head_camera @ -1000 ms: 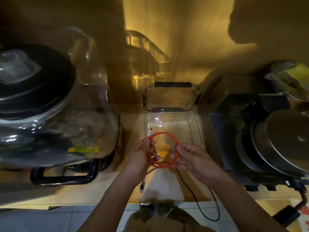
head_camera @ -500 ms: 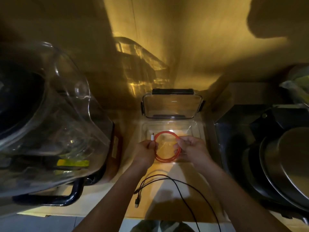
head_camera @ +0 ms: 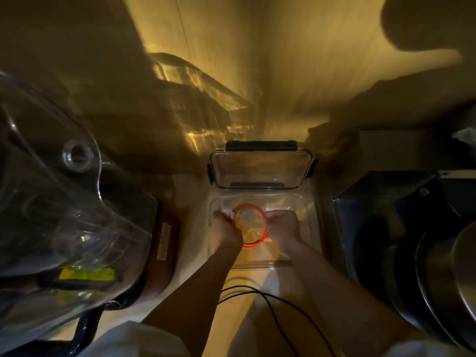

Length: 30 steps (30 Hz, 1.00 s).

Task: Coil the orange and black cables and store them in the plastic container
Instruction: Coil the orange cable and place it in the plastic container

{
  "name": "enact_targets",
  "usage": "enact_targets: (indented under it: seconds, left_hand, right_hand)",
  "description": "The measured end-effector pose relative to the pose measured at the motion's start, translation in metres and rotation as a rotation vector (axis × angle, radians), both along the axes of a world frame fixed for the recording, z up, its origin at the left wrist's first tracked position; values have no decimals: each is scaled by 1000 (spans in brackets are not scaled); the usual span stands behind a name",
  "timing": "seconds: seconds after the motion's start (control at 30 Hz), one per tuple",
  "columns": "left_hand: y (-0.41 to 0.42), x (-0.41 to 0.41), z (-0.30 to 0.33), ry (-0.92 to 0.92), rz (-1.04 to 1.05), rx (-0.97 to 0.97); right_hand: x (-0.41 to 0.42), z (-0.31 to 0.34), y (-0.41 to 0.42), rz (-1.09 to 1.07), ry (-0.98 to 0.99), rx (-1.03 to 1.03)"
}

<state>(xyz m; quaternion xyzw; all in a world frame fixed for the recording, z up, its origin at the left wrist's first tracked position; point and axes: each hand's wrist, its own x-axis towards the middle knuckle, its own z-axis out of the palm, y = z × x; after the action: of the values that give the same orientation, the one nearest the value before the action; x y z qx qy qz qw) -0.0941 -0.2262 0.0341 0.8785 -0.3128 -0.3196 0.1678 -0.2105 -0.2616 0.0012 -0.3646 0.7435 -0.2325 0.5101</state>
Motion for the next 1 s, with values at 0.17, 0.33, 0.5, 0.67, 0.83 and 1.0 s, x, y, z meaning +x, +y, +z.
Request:
enact_targets:
  seconds: [0.17, 0.33, 0.5, 0.67, 0.83, 1.0]
  left_hand:
    - [-11, 2, -10, -3, 2, 11]
    - [-19, 2, -14, -13, -34, 45]
    - [-21, 5, -19, -67, -154, 131]
    - [-16, 5, -19, -43, -258, 184]
    - [-10, 7, -21, 2, -394, 185]
    - [-8, 11, -22, -16, -442, 167]
  right_hand:
    - [9, -5, -5, 10, -1, 41]
    - [17, -13, -6, 45, -21, 88]
    - [18, -25, -8, 46, -20, 107]
    - [15, -35, -12, 39, -38, 122]
    - [12, -41, -16, -2, -20, 145]
    - [10, -54, -15, -1, 24, 146]
